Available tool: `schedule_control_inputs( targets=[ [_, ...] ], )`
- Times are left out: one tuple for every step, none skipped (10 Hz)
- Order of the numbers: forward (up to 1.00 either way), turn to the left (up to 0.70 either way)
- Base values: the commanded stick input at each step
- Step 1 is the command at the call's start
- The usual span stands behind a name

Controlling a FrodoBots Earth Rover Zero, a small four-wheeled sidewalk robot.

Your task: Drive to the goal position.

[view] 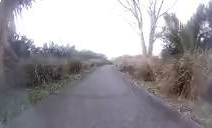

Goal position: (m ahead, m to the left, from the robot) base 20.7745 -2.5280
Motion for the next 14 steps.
schedule_control_inputs(
  targets=[
    [0.7,-0.17],
    [0.7,-0.23],
    [0.7,-0.3],
    [0.7,-0.35],
    [0.7,-0.35],
    [0.7,-0.35],
    [0.7,-0.35],
    [0.7,-0.35],
    [0.7,-0.35],
    [0.7,0.0],
    [0.7,0.0],
    [0.7,0.0],
    [0.7,0.0],
    [0.7,0.0]
  ],
)
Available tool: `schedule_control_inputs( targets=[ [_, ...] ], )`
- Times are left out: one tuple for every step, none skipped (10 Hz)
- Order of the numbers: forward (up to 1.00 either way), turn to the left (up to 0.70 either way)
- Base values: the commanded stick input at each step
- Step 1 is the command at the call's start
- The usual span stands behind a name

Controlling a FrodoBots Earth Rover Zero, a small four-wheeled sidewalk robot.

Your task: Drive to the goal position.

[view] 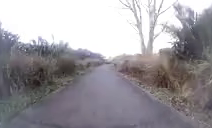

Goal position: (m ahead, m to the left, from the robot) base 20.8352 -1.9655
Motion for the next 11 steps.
schedule_control_inputs(
  targets=[
    [0.7,0.0],
    [0.7,0.0],
    [0.7,0.0],
    [0.7,0.0],
    [0.7,0.0],
    [0.7,0.0],
    [0.7,0.0],
    [0.7,-0.03],
    [0.7,-0.15],
    [0.7,-0.27],
    [0.7,-0.35]
  ],
)
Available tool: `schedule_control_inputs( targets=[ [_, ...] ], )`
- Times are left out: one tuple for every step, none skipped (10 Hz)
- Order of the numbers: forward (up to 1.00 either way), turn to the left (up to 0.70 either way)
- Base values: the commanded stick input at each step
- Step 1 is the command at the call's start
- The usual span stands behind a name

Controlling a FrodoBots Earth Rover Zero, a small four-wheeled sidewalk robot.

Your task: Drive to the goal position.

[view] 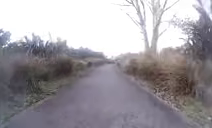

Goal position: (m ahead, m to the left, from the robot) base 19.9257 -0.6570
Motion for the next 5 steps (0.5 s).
schedule_control_inputs(
  targets=[
    [0.7,-0.35],
    [0.7,-0.35],
    [0.7,-0.35],
    [0.7,-0.35],
    [0.7,-0.35]
  ],
)
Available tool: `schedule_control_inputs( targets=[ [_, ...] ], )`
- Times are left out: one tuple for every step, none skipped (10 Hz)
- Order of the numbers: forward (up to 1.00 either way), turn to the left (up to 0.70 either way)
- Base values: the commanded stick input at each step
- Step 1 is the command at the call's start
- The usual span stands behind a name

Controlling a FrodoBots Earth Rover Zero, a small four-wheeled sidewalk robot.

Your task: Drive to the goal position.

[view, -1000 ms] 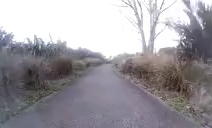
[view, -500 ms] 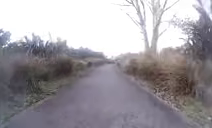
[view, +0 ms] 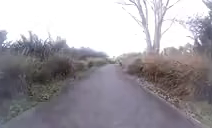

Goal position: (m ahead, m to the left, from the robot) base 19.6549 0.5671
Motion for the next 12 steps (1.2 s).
schedule_control_inputs(
  targets=[
    [0.7,-0.35],
    [0.7,-0.35],
    [0.7,-0.35],
    [0.7,-0.32],
    [0.7,-0.26],
    [0.7,-0.2],
    [0.7,0.0],
    [0.7,0.0],
    [0.7,0.0],
    [0.7,0.0],
    [0.7,0.0],
    [0.7,0.0]
  ],
)
